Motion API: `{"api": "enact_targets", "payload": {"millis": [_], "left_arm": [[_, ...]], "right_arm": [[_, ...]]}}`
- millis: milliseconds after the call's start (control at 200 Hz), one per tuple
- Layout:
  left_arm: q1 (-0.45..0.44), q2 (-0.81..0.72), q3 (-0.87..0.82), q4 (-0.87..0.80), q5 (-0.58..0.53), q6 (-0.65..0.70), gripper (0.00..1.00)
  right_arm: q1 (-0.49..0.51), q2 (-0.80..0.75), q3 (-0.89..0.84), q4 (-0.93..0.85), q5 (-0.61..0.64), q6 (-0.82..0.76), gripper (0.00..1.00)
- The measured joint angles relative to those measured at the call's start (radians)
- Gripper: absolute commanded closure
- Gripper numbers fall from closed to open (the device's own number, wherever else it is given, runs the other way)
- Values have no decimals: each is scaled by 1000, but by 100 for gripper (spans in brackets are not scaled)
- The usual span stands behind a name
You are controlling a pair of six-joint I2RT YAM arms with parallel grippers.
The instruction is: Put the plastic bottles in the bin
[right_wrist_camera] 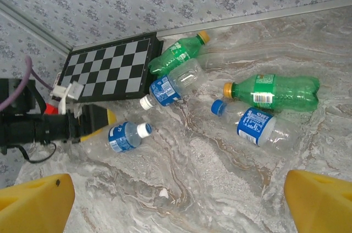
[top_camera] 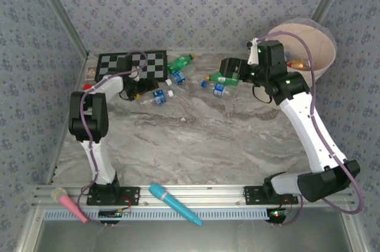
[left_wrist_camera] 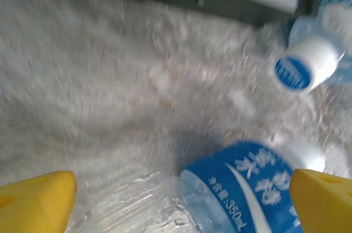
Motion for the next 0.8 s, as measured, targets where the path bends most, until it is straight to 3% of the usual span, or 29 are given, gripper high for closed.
{"api": "enact_targets", "payload": {"millis": [360,615,805], "left_arm": [[-84,-186,-192,16,-4,9,1],[-232,-204,-248,5,-132,48,7],[-280,-204,-248,-8,-233,75,16]], "right_arm": [[19,51,0,26,-8,10,0],[31,83,1,29,-10,9,0],[35,85,1,26,-10,9,0]]}}
